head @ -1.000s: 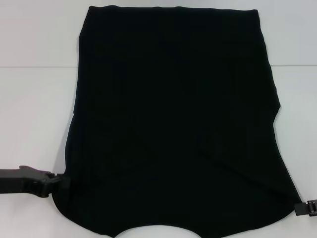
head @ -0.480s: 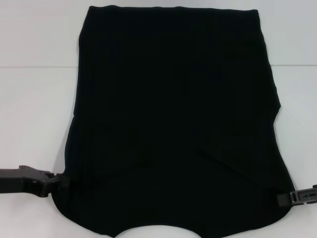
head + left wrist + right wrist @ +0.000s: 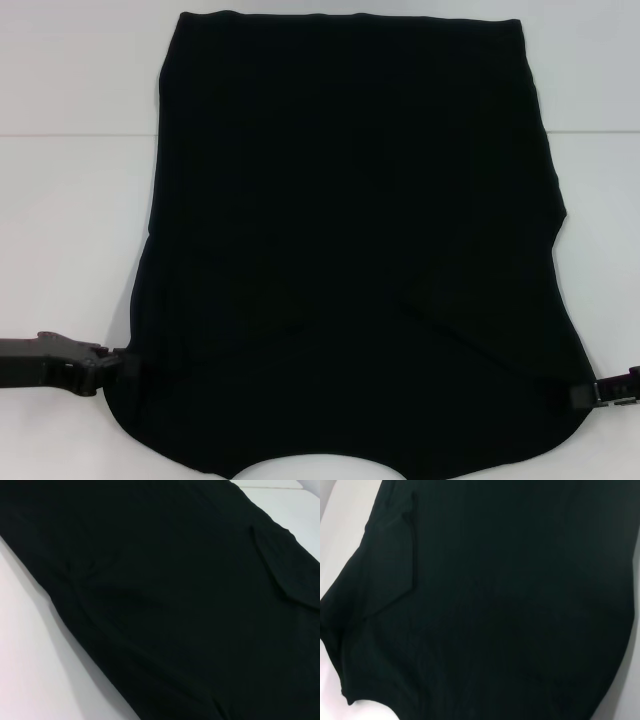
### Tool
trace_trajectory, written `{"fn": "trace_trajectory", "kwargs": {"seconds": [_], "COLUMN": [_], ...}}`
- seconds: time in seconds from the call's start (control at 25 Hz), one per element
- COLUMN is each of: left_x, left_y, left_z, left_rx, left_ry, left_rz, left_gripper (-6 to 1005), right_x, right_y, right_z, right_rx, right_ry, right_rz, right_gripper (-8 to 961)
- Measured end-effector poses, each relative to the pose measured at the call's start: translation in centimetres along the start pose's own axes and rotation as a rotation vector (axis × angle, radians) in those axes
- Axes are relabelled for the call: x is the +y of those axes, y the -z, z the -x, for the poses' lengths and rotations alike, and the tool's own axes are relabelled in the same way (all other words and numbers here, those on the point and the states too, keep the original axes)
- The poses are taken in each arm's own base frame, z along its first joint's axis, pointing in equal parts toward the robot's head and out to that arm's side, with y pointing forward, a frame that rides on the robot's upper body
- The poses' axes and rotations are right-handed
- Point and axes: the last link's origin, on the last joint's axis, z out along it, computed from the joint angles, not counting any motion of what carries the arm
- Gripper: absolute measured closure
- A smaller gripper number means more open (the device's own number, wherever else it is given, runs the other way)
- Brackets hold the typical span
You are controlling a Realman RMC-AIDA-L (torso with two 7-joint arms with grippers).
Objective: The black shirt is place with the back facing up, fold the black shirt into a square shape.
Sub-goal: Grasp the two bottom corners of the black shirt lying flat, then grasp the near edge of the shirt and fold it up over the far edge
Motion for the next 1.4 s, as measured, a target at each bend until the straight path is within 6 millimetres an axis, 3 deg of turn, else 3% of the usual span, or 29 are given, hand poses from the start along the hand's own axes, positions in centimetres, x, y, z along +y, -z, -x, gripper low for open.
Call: {"fn": "trace_trajectory", "kwargs": {"seconds": [0.16, 0.48, 0.76, 1.16, 1.4], "left_x": [0.0, 0.0, 0.7, 1.4, 2.5], "left_y": [0.0, 0.0, 0.2, 2.9, 2.9], "left_z": [0.0, 0.0, 0.0, 2.2, 3.9], "left_rx": [0.0, -0.001, 0.02, 0.127, 0.122], "left_ry": [0.0, 0.001, 0.069, 0.228, 0.276], "left_rz": [0.0, 0.002, 0.048, 0.145, 0.208], "left_gripper": [931, 931, 931, 932, 932], "right_x": [0.1, -0.1, -0.7, -2.3, -3.3], "right_y": [-0.1, 0.0, 0.6, 4.7, 7.2], "right_z": [0.0, -0.3, -1.4, -5.7, -8.2], "right_rx": [0.001, -0.004, -0.06, -0.185, -0.213], "right_ry": [0.002, 0.011, 0.039, 0.052, 0.04], "right_rz": [0.002, -0.002, 0.019, 0.047, 0.018], "right_gripper": [507, 918, 918, 917, 918]}}
